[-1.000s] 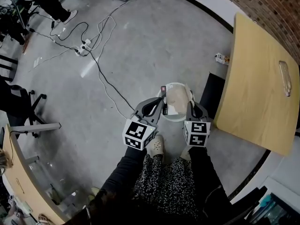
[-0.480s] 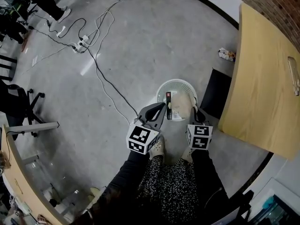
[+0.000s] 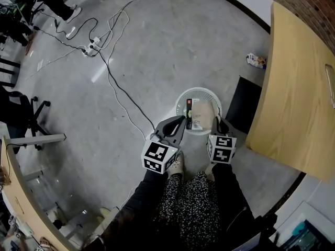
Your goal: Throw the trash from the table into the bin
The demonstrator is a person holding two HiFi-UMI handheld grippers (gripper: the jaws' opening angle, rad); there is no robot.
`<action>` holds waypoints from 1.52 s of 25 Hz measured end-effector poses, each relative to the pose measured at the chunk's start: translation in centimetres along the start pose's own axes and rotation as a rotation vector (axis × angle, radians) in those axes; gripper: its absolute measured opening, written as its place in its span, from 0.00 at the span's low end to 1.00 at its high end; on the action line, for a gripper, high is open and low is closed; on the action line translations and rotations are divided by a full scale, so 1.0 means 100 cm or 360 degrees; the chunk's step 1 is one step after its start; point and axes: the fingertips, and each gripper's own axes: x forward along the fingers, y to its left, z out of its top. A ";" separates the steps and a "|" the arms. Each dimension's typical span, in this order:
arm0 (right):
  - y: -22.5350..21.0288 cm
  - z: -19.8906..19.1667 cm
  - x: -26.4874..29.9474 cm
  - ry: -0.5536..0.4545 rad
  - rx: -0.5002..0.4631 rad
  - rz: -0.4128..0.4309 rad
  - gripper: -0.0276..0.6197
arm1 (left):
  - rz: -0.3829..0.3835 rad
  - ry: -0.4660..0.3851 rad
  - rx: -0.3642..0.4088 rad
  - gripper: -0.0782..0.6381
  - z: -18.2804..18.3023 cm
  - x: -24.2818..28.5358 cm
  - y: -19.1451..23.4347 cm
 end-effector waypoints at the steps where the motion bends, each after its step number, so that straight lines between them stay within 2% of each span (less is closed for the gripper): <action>1: 0.000 0.001 0.001 -0.0003 -0.0001 -0.0001 0.06 | 0.0009 -0.0002 -0.0009 0.12 0.000 -0.001 0.002; 4: 0.001 0.002 0.005 0.0003 -0.0016 0.0009 0.06 | 0.0023 -0.0010 -0.0022 0.12 0.000 -0.003 0.005; 7: 0.008 -0.005 0.013 0.0081 -0.0055 0.0062 0.07 | 0.0038 -0.0008 -0.0013 0.12 0.000 -0.003 0.007; 8: 0.012 -0.006 0.016 0.0089 -0.0039 0.0090 0.11 | 0.0046 -0.0008 -0.0012 0.12 0.000 -0.004 0.009; 9: 0.016 -0.006 0.018 0.0085 -0.0012 0.0120 0.23 | 0.0052 -0.0008 -0.0016 0.12 0.001 -0.005 0.010; 10: 0.019 -0.005 0.019 0.0078 0.0013 0.0150 0.32 | 0.0056 -0.0007 -0.0021 0.12 0.001 -0.006 0.012; 12: 0.026 -0.004 0.020 0.0078 0.0024 0.0194 0.36 | 0.0062 -0.0003 -0.0031 0.12 0.000 -0.009 0.014; 24: 0.042 0.022 0.004 0.0034 0.0039 0.0270 0.36 | 0.0054 -0.0027 -0.0025 0.12 0.022 -0.015 0.012; 27: 0.051 0.036 -0.011 0.0020 0.0061 0.0298 0.36 | 0.0055 -0.0037 -0.0009 0.12 0.038 -0.024 0.011; 32: 0.058 0.069 -0.046 -0.0101 0.0141 0.0308 0.36 | 0.0066 -0.0074 0.0028 0.12 0.071 -0.037 0.014; 38: 0.057 0.117 -0.087 -0.0211 0.0153 0.0299 0.33 | 0.0034 -0.0143 0.0038 0.12 0.117 -0.047 0.001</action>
